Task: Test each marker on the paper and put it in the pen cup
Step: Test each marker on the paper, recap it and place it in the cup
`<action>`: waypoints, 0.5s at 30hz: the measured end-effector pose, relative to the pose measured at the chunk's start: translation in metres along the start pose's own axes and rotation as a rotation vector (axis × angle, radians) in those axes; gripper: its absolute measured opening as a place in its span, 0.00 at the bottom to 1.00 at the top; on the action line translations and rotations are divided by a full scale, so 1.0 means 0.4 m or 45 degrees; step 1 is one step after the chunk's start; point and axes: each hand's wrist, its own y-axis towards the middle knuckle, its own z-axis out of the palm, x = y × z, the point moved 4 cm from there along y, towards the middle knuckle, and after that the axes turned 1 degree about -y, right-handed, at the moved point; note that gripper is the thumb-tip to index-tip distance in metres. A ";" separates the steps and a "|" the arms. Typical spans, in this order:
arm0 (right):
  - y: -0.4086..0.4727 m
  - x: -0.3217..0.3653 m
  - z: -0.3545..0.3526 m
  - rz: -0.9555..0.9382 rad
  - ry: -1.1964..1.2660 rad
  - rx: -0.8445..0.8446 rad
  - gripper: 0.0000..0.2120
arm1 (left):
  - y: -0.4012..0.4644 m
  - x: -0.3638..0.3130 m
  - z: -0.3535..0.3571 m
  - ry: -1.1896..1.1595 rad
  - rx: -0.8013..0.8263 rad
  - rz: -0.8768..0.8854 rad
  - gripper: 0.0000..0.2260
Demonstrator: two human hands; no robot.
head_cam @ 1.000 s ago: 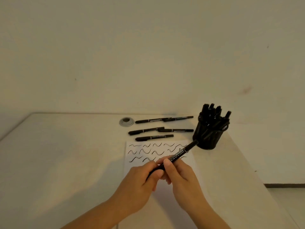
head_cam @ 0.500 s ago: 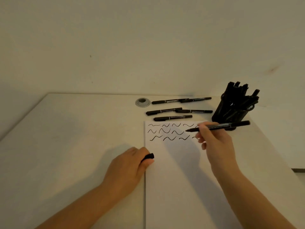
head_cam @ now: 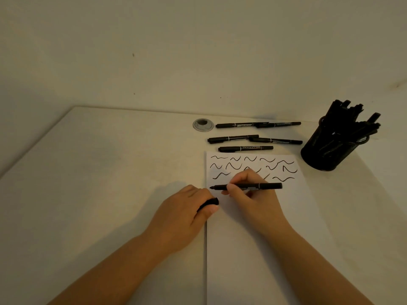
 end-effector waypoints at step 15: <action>-0.009 -0.015 -0.056 0.073 -0.126 -0.294 0.08 | -0.001 0.005 0.001 -0.032 -0.019 0.002 0.24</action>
